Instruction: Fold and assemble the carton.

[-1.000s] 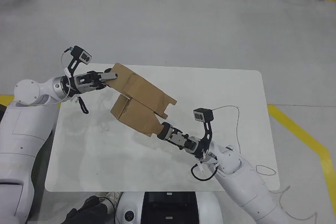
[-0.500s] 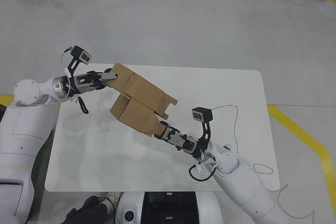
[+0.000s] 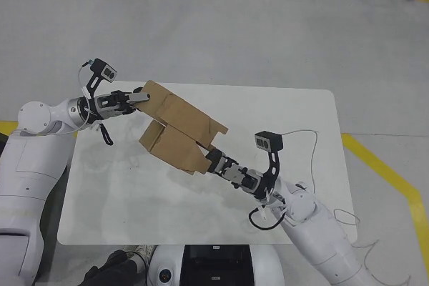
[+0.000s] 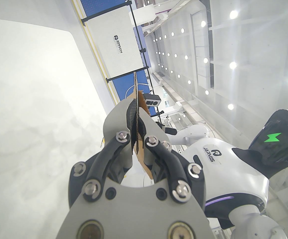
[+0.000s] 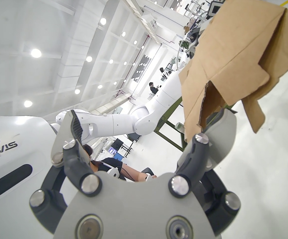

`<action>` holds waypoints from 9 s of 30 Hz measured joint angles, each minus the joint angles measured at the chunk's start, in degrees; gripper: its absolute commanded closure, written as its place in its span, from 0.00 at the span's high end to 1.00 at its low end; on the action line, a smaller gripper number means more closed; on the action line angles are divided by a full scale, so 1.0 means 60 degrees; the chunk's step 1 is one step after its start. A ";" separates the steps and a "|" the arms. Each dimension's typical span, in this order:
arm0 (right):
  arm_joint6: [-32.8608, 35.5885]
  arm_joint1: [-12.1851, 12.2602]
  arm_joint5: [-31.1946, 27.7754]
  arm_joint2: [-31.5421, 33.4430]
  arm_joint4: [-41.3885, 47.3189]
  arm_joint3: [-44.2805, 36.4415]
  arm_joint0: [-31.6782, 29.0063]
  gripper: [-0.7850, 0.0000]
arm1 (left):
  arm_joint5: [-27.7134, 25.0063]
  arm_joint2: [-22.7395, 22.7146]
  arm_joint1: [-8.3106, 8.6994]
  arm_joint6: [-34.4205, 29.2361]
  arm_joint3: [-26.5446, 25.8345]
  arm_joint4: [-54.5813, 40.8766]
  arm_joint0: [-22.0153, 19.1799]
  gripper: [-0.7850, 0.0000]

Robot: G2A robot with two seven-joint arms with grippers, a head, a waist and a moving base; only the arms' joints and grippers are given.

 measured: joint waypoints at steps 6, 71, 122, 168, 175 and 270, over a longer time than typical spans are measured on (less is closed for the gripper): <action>0.0013 -0.0031 -0.0028 -0.0124 0.0470 -0.0210 0.0071 1.00 | 0.0000 0.0000 0.0000 0.0000 0.0000 0.0000 0.0000 0.00; -0.0601 -0.0330 0.1848 -0.0703 -0.0701 0.0244 0.0261 0.00 | 0.0000 0.0000 0.0000 0.0000 0.0000 0.0000 0.0000 1.00; 0.4543 0.0380 0.3226 0.1053 0.2622 0.0238 -0.0268 0.00 | 0.0000 0.0000 0.0000 0.0000 0.0000 0.0000 0.0000 1.00; 0.3418 -0.0155 0.1681 -0.0297 0.2977 0.2527 0.1045 0.00 | 0.1774 -0.0134 -0.0209 -0.1380 -0.2482 -0.1203 0.1725 1.00; 0.3462 -0.0187 0.1719 -0.0339 0.3091 0.2450 0.1076 0.00 | 0.1807 -0.0153 -0.0230 -0.1470 -0.2425 -0.0995 0.1823 1.00; 0.2960 -0.0368 0.2199 -0.0428 0.2147 0.2710 0.1113 0.00 | 0.2147 0.0182 0.0147 -0.1898 -0.2864 -0.1101 0.2284 0.92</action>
